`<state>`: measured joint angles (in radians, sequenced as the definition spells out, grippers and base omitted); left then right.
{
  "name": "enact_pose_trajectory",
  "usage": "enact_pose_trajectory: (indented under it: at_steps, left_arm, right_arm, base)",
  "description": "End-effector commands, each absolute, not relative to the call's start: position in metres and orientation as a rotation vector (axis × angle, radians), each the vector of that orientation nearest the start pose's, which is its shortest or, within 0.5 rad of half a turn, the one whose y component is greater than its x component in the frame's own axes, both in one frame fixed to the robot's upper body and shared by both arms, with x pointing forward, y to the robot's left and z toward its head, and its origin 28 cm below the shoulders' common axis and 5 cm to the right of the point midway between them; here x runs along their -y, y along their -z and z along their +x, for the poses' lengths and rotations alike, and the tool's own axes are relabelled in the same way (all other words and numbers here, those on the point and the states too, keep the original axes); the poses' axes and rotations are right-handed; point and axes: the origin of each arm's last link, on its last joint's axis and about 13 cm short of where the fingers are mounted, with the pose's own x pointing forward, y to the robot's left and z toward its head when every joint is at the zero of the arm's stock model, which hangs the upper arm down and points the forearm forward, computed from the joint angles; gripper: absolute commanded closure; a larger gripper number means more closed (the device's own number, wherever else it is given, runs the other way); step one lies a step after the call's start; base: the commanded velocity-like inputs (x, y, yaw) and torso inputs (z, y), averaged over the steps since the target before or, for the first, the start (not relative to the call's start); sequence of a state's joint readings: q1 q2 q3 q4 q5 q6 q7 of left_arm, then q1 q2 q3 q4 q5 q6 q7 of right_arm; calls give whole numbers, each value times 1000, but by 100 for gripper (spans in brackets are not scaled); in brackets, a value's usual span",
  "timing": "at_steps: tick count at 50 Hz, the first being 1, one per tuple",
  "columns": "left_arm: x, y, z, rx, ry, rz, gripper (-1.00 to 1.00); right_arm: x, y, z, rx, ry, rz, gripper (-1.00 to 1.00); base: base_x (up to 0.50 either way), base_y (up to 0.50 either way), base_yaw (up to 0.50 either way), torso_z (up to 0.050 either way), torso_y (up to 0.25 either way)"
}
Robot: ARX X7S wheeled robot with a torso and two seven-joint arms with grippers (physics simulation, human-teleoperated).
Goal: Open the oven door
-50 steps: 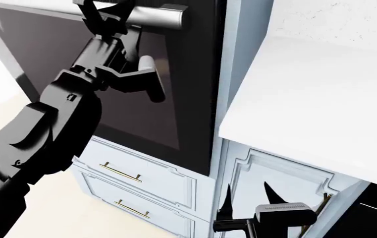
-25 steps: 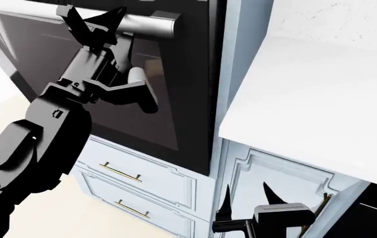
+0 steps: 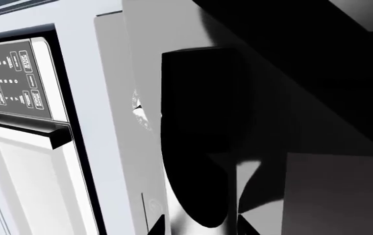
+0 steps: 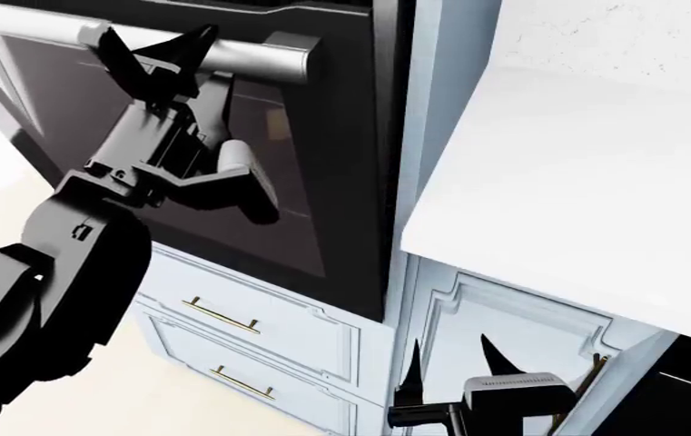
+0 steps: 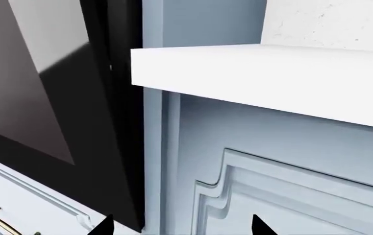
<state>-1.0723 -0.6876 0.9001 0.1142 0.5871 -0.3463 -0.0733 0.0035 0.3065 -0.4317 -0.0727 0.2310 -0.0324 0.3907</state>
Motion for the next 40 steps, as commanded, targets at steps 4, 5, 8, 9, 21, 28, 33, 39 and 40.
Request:
enact_pose_trajectory:
  at_steps: [4, 5, 8, 9, 21, 28, 33, 39, 40]
  left_arm:
    - [-264, -295, 310, 873, -253, 1491, 100]
    - [-264, -294, 310, 874, -254, 1491, 100]
    - [-265, -294, 307, 884, -259, 1489, 100]
    - [-265, -294, 306, 887, -260, 1488, 100]
    - [-272, -292, 298, 905, -298, 1480, 100]
    - [-276, -289, 293, 904, -314, 1472, 100]
    - [-278, -288, 288, 910, -324, 1468, 100]
    - [-280, -285, 282, 916, -336, 1462, 100]
    - [-281, -284, 281, 916, -339, 1461, 100]
  right_arm:
    - [83, -14, 193, -3, -46, -54, -100]
    - [82, -14, 193, -3, -46, -54, -100]
    - [82, -14, 193, -2, -47, -55, -100]
    - [82, -14, 193, -2, -47, -55, -100]
    - [82, -14, 192, -4, -49, -57, -100]
    - [82, -13, 192, -4, -46, -63, -100]
    - [82, -13, 192, -5, -48, -63, -100]
    - [82, -13, 192, -5, -49, -62, -100]
    - [82, -13, 192, -5, -49, -61, -100]
  base:
    - [0, 0, 1, 2, 5]
    - [-9, -4, 0, 0, 0]
    - [0, 0, 1, 0, 4]
    - [0, 0, 0, 0, 0]
    - [0, 0, 0, 2, 5]
    - [0, 0, 1, 1, 3]
    - [-2, 0, 1, 0, 6]
    - [0, 0, 2, 2, 4]
    - [0, 0, 0, 0, 10]
